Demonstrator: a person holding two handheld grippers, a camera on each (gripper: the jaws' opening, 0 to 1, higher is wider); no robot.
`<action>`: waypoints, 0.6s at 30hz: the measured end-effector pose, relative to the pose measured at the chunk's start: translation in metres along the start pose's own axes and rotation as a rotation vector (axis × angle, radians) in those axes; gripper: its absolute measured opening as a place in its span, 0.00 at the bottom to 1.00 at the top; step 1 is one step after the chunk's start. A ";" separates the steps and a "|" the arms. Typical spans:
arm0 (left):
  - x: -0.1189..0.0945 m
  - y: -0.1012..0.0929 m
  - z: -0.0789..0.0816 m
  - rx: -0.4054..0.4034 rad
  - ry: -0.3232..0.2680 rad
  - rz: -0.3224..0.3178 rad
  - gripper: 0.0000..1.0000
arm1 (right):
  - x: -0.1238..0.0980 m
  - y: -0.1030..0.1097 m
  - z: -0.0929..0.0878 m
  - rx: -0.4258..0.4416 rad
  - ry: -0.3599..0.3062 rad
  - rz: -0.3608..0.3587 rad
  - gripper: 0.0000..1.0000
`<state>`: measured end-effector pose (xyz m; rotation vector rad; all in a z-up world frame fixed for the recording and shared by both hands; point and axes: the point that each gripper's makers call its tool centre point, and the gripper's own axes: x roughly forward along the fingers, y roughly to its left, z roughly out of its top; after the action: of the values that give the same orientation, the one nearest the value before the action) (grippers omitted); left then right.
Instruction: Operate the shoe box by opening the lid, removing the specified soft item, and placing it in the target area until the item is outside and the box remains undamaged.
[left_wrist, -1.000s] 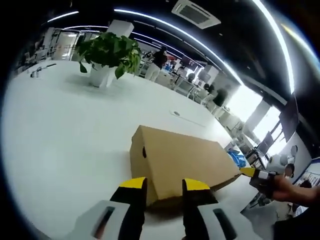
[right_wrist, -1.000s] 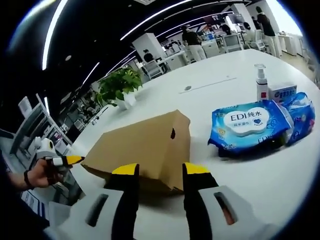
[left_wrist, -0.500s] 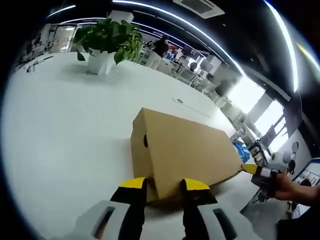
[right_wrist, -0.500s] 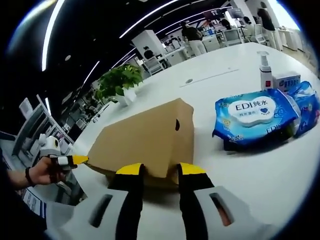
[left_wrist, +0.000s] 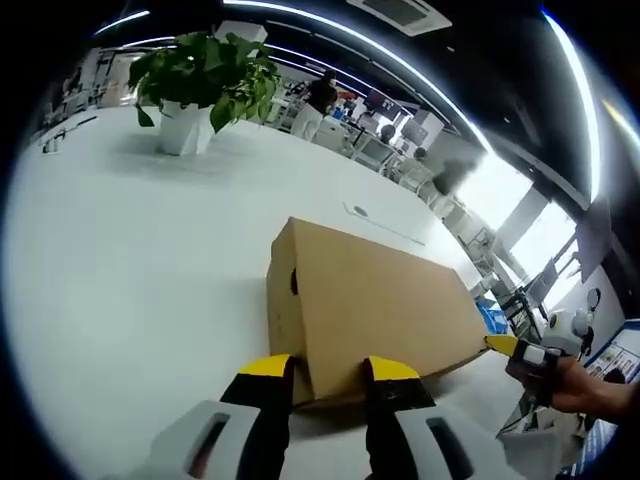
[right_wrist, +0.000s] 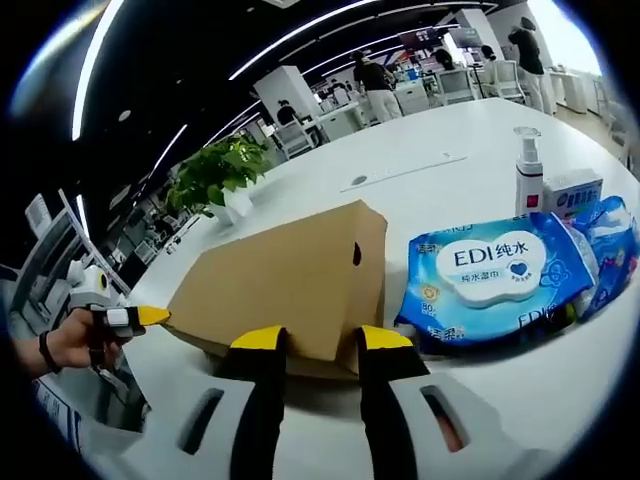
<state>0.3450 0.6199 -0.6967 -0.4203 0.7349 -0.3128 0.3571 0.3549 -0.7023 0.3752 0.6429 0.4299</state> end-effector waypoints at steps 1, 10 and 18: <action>0.002 -0.001 0.001 -0.003 -0.004 0.001 0.28 | 0.000 -0.001 0.001 0.000 0.000 -0.001 0.26; 0.012 -0.006 0.007 -0.008 -0.005 0.012 0.28 | 0.001 -0.005 0.007 -0.024 0.004 -0.017 0.26; -0.020 -0.009 0.001 -0.025 -0.053 0.018 0.26 | -0.036 -0.007 0.004 -0.079 0.009 0.000 0.43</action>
<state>0.3307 0.6209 -0.6802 -0.4439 0.6914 -0.2751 0.3357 0.3306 -0.6845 0.2988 0.6327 0.4557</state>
